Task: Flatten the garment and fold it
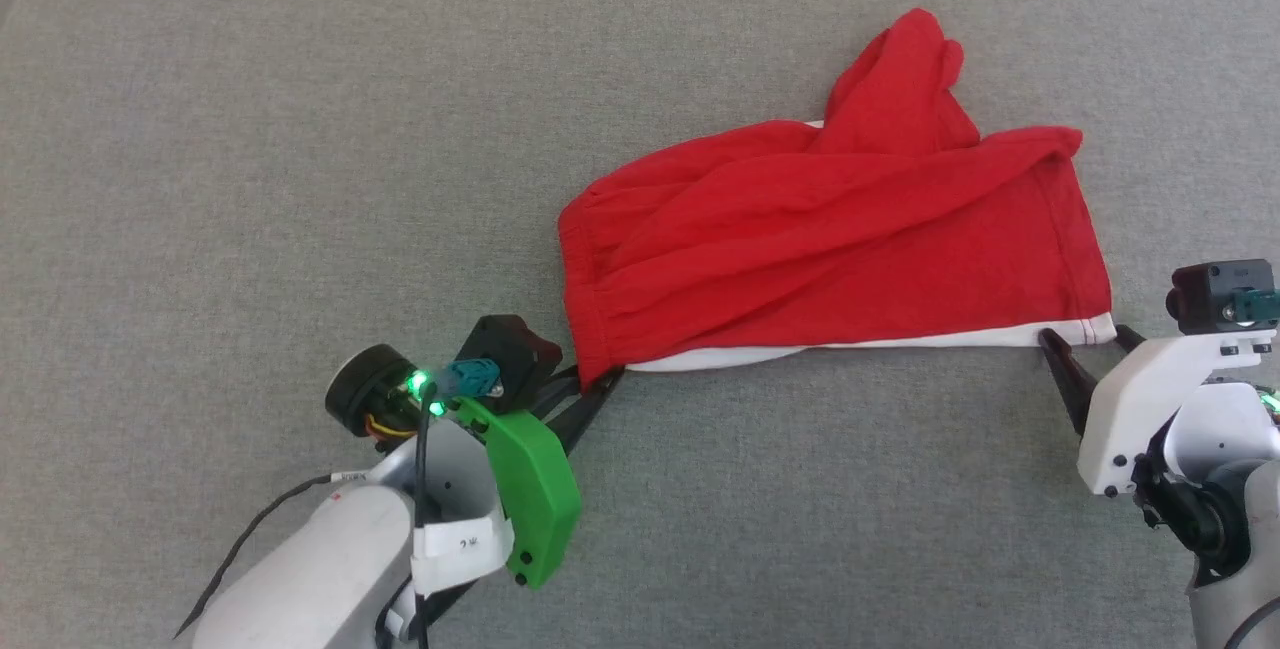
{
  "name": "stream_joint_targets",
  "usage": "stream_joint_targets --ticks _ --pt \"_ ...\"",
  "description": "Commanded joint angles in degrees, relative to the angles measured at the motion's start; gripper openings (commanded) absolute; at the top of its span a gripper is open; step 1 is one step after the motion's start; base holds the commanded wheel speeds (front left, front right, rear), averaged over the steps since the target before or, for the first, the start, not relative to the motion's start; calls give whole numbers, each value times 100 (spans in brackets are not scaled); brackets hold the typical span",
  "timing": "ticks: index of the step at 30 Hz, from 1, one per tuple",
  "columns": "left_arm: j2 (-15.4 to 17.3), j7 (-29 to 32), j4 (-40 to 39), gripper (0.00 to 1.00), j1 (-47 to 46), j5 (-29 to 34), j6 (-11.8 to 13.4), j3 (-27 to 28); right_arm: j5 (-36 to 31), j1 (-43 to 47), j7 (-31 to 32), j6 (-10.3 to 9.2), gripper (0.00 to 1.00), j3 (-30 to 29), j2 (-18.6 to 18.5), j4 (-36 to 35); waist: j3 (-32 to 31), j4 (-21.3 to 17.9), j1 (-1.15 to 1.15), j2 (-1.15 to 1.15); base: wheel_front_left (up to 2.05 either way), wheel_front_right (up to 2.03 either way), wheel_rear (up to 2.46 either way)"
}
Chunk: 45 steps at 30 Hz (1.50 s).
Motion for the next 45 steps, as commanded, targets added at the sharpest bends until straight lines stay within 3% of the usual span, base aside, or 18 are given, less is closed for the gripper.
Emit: stream_joint_targets --ticks 1,2,3,4,5,14,28,36,45 --pt "37 12 -29 0 -8 36 48 -6 -68 -76 53 -8 100 11 21 70 5 14 -1 0 0 0 0" --pt "39 13 -30 0 -7 37 49 -11 -91 -78 65 -8 95 22 21 97 6 20 -1 0 0 0 0" --pt "42 14 -32 0 -5 37 52 -15 -99 -83 59 -8 60 29 28 117 9 25 -1 0 0 0 0" --pt "46 17 -36 0 -5 36 54 -18 -93 -87 47 -8 37 38 35 126 15 28 -1 0 0 0 0" --pt "54 19 -40 0 -4 33 55 -20 -89 -92 26 -8 0 52 36 138 22 31 -1 0 0 0 0" --pt "163 64 3 0 85 -60 46 -43 138 76 -112 -8 0 106 -149 -42 -238 -52 -1 0 0 0 0" --pt "739 565 -755 0 6 -402 -38 163 1358 295 609 -8 0 -76 -618 -1748 -1029 -183 -1 0 0 0 0" --pt "1074 1130 -1389 0 -770 -936 -101 765 1797 -483 679 -8 0 -213 -766 -2153 -1345 -198 -1 0 0 0 0" --pt "1154 1586 -1196 0 -2090 -1330 -383 1226 2094 -1751 749 -8 0 -18 -983 -2046 -1490 -249 -1 0 0 0 0"
